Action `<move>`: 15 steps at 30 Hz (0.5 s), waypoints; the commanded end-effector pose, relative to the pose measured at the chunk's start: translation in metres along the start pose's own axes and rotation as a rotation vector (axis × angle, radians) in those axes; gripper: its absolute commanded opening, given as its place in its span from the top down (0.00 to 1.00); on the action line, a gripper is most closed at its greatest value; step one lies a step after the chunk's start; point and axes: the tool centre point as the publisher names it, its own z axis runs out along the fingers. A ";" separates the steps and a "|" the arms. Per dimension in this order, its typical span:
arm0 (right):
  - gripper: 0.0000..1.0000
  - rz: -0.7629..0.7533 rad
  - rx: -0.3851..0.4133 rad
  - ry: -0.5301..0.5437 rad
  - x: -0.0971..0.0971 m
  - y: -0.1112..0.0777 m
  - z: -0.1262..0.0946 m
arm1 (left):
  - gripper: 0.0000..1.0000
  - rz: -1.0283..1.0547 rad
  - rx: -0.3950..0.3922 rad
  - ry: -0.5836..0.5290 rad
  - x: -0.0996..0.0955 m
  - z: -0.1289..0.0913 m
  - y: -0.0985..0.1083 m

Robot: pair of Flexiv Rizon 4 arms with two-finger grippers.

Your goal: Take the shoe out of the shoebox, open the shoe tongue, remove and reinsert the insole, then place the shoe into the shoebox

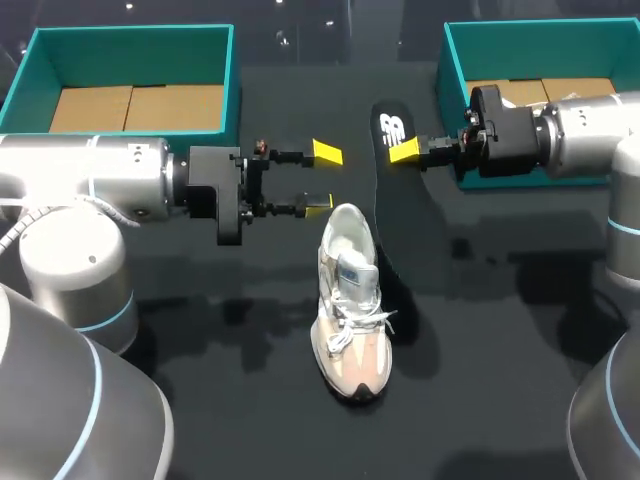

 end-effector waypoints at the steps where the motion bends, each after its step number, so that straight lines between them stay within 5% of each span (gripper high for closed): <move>1: 1.00 0.007 0.016 0.032 -0.006 0.006 0.010 | 0.00 -0.003 0.005 -0.006 0.007 0.012 0.006; 15: 1.00 0.006 0.004 0.034 -0.003 0.010 0.015 | 0.00 -0.025 -0.014 0.000 0.014 0.019 0.011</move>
